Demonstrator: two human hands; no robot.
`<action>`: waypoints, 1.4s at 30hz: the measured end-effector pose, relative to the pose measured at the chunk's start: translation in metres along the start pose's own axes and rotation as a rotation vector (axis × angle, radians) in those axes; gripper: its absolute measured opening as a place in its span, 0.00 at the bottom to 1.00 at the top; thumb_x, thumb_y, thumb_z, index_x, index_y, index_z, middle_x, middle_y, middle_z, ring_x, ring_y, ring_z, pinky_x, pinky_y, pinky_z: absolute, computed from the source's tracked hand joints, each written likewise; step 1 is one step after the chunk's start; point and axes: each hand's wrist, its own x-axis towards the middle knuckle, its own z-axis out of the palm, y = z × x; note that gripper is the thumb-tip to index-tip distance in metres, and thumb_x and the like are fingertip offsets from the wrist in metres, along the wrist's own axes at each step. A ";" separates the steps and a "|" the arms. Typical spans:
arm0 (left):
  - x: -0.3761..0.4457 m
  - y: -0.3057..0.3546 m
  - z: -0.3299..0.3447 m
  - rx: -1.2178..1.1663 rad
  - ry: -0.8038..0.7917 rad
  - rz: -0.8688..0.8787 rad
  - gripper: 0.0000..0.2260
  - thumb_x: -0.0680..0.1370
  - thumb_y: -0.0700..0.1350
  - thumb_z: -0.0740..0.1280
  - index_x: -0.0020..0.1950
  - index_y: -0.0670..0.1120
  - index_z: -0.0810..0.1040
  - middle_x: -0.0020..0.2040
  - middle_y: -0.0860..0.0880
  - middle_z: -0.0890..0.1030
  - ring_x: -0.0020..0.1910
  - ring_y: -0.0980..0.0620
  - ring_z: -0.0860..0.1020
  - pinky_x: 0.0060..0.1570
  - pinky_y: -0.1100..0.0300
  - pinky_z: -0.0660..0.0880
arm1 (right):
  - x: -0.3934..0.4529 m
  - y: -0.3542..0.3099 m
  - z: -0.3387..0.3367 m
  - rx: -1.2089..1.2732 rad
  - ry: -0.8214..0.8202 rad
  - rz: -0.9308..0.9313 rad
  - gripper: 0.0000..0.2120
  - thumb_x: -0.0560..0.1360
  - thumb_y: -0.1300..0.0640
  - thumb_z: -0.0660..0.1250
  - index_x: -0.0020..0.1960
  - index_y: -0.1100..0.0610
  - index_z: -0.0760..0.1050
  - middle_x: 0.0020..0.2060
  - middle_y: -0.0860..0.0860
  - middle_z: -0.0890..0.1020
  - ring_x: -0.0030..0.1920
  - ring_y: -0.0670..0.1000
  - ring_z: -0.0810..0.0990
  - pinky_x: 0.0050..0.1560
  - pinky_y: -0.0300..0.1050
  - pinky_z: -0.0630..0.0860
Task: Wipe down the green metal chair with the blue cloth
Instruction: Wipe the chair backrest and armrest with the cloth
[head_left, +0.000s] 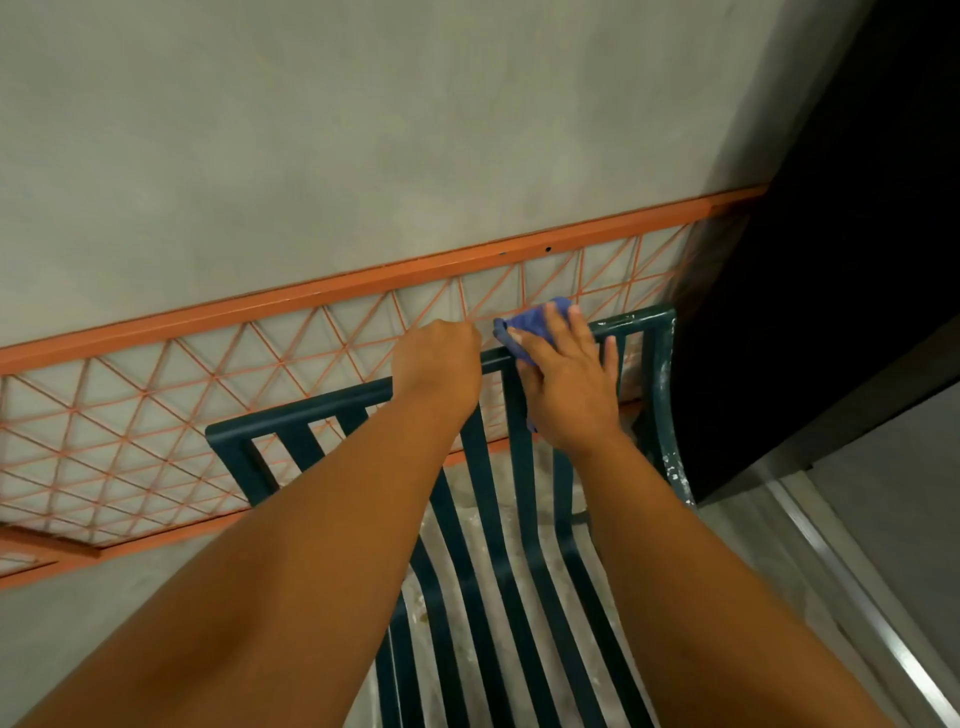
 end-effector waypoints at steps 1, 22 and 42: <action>0.000 0.001 0.000 0.008 0.002 0.003 0.09 0.76 0.37 0.66 0.53 0.45 0.80 0.46 0.45 0.80 0.45 0.46 0.80 0.37 0.57 0.72 | 0.002 0.000 -0.001 -0.005 0.001 0.069 0.18 0.81 0.47 0.54 0.71 0.43 0.66 0.77 0.51 0.53 0.77 0.54 0.42 0.72 0.58 0.36; 0.002 0.000 0.005 0.012 0.006 0.010 0.11 0.76 0.37 0.65 0.56 0.47 0.79 0.48 0.46 0.81 0.47 0.46 0.80 0.38 0.57 0.71 | 0.004 0.010 -0.001 -0.084 0.021 -0.170 0.43 0.52 0.62 0.82 0.66 0.57 0.73 0.64 0.55 0.76 0.68 0.60 0.69 0.67 0.60 0.65; -0.004 0.007 -0.002 -0.011 -0.003 0.014 0.09 0.76 0.34 0.63 0.52 0.43 0.78 0.48 0.43 0.79 0.47 0.44 0.79 0.37 0.56 0.70 | 0.014 0.008 -0.008 -0.039 0.021 -0.075 0.27 0.70 0.62 0.69 0.68 0.49 0.71 0.69 0.54 0.71 0.73 0.60 0.59 0.73 0.61 0.52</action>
